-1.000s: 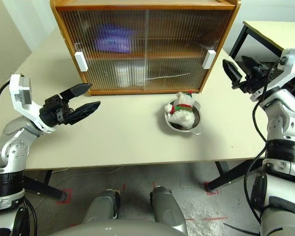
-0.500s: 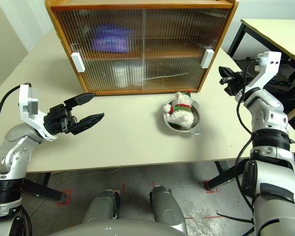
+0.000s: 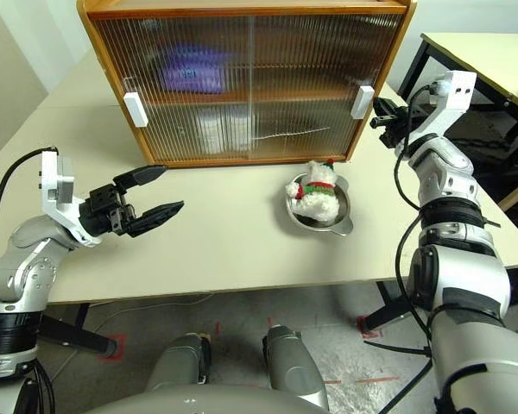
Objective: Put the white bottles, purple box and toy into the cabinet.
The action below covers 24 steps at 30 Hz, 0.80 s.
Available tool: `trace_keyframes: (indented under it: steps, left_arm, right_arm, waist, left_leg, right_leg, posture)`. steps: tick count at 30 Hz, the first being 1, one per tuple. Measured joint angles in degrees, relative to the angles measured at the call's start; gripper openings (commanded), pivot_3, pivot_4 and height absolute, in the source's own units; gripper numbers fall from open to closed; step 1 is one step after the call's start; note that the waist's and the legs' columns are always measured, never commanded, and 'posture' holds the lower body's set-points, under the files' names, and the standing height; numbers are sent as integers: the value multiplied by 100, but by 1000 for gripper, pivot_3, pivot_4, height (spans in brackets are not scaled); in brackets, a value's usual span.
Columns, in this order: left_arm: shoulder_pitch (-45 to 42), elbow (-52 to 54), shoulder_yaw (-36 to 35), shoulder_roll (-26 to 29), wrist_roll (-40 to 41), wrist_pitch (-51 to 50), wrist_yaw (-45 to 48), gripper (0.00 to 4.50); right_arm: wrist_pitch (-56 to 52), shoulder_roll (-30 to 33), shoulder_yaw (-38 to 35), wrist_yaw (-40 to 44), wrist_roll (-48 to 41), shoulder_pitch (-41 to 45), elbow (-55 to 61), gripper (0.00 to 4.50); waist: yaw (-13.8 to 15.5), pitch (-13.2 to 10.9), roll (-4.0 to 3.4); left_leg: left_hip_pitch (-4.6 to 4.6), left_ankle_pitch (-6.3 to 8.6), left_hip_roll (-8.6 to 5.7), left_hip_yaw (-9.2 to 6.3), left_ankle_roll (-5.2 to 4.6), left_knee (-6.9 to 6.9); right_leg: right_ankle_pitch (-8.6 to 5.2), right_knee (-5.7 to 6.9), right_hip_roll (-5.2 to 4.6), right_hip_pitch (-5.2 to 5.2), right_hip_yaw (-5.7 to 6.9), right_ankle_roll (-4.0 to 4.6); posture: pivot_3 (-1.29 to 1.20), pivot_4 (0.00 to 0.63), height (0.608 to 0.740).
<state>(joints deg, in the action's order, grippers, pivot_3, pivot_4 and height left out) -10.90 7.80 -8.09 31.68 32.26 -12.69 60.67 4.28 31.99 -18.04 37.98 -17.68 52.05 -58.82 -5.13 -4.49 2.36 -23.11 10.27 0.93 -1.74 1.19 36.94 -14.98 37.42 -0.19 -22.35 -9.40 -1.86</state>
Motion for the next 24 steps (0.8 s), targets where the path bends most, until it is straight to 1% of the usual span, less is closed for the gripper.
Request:
trace_keyframes:
  steps: [2,5,6,12,24]
  left_arm:
    - [-1,7,-32,33,10,-8,-36,4500]
    - [-10,9,-72,40,27,-37,-105,4500]
    - [-23,9,-75,52,28,-44,-110,4500]
    - [-148,9,-83,75,31,-64,-117,4500]
    - [-177,10,25,75,-28,-66,-120,4500]
  right_arm:
    - [48,0,-3,-50,39,134,-188,26]
    - [123,2,-12,-122,113,311,-467,26]
    - [150,9,-7,-129,152,349,-519,26]
    - [218,-15,-3,-129,271,517,-708,26]
    - [204,-551,47,229,252,556,-619,26]
  waist:
    - [11,-5,-4]
    - [17,-7,-6]
    - [18,-8,-7]
    - [17,-22,-13]
    - [0,-27,-21]
  left_leg:
    - [-2,0,0,2,0,1]
    - [-2,0,0,4,0,0]
    - [-2,0,0,4,0,-2]
    - [0,0,0,3,0,-4]
    - [-1,0,2,3,0,-7]
  right_leg:
    - [0,-3,-2,0,-1,0]
    - [0,-5,-2,0,-4,0]
    - [0,-5,-1,-1,-4,0]
    - [-1,-5,0,-2,-5,1]
    - [-1,-5,2,-5,-6,1]
  posture:
    - [168,23,740]
    - [176,21,740]
    - [172,36,740]
    - [168,25,740]
    - [154,26,740]
